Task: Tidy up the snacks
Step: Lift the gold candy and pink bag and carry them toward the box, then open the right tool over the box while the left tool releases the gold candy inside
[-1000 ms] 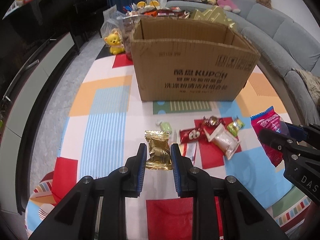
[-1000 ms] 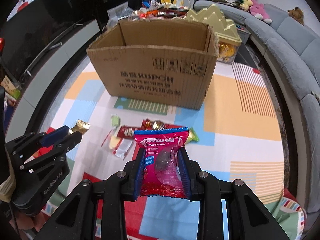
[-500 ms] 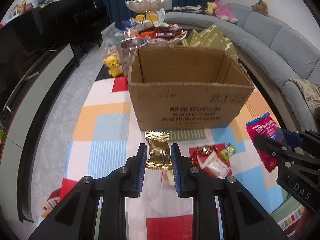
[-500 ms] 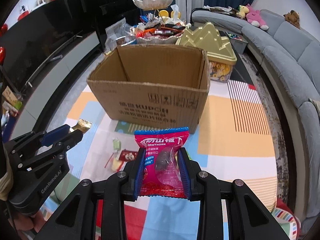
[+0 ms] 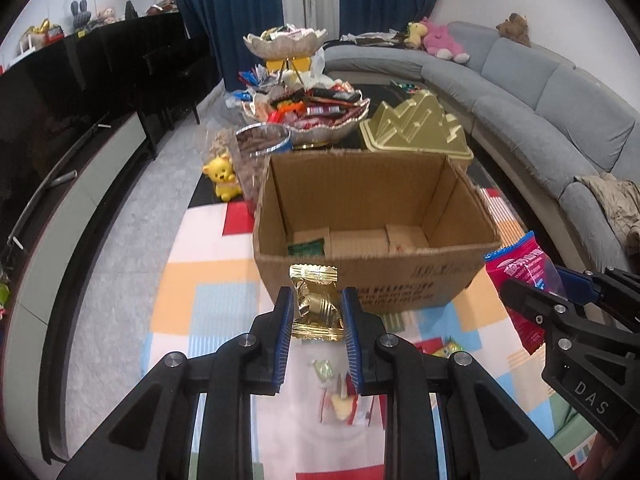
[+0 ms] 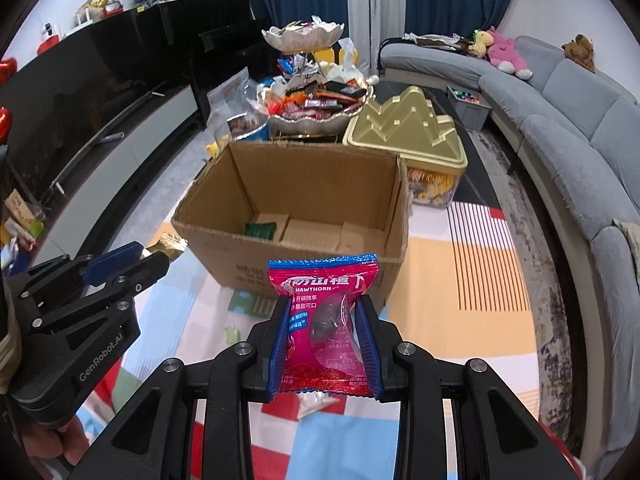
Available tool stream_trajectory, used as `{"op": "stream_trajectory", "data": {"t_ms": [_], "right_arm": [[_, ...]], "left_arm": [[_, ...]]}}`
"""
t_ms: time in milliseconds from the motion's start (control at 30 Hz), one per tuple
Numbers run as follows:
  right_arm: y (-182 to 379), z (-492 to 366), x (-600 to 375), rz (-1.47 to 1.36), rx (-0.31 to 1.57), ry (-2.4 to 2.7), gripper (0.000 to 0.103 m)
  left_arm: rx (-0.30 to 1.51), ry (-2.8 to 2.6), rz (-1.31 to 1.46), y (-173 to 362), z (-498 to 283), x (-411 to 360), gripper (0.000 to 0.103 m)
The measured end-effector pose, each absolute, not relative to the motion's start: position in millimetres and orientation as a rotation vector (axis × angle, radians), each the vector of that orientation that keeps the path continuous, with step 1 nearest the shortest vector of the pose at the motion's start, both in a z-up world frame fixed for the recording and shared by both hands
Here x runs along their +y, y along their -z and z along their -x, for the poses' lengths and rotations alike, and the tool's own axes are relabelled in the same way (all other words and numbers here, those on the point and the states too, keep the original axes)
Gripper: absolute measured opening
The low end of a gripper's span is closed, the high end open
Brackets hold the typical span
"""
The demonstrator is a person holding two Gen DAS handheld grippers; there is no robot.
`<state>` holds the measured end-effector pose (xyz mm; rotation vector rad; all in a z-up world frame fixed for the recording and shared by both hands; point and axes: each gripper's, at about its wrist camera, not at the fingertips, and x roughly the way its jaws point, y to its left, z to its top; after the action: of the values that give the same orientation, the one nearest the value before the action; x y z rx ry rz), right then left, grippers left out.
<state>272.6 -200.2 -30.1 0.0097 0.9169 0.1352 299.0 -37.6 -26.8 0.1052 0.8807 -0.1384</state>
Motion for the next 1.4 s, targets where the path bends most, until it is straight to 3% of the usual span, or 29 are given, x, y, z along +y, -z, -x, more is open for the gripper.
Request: {"op": "stream_trajectory", "data": {"t_ms": [567, 1400], "right_arm": [[17, -319, -209, -0.008, 0.889, -0.111, 0.034], [41, -368, -201, -0.001, 0.943, -0.148, 0.034]], "left_arm": [[0.844, 0.142, -0.101, 11, -350, -43, 0.025], [0.906, 0.134, -0.086, 45, -400, -40, 0.025]]}}
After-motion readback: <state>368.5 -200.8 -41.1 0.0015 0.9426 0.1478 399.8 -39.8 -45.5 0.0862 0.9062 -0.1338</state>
